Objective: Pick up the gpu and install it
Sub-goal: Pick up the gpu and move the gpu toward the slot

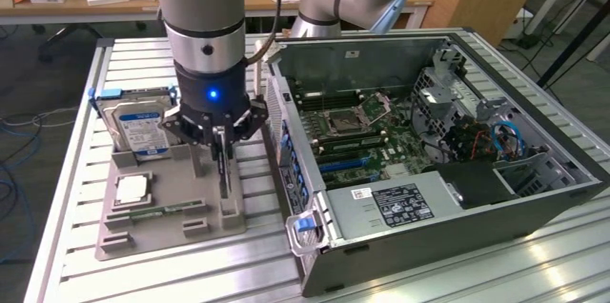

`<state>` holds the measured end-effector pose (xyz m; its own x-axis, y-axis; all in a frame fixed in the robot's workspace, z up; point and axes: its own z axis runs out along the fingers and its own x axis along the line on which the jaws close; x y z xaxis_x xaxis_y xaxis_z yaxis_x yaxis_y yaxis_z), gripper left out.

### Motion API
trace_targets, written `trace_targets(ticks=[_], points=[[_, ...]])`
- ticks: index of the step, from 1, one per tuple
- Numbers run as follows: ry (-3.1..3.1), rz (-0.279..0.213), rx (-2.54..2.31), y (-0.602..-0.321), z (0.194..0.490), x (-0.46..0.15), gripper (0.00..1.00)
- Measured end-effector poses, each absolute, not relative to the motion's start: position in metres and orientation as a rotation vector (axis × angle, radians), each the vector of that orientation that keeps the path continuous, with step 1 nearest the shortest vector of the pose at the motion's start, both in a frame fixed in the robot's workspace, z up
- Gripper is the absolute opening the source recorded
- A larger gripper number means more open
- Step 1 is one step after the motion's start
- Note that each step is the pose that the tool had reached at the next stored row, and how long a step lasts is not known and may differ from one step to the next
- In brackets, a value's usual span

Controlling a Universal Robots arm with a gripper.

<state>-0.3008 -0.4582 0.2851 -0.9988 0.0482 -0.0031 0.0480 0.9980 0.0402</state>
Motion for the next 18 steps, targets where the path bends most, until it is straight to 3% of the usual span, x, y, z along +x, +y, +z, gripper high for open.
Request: trace_targets(ticks=[12, 18], points=[[3.137, 0.063, 0.050, -0.458, 0.321, -0.301, 0.26], [3.137, 0.063, 0.048, -0.458, 0.324, -0.301, 0.26]])
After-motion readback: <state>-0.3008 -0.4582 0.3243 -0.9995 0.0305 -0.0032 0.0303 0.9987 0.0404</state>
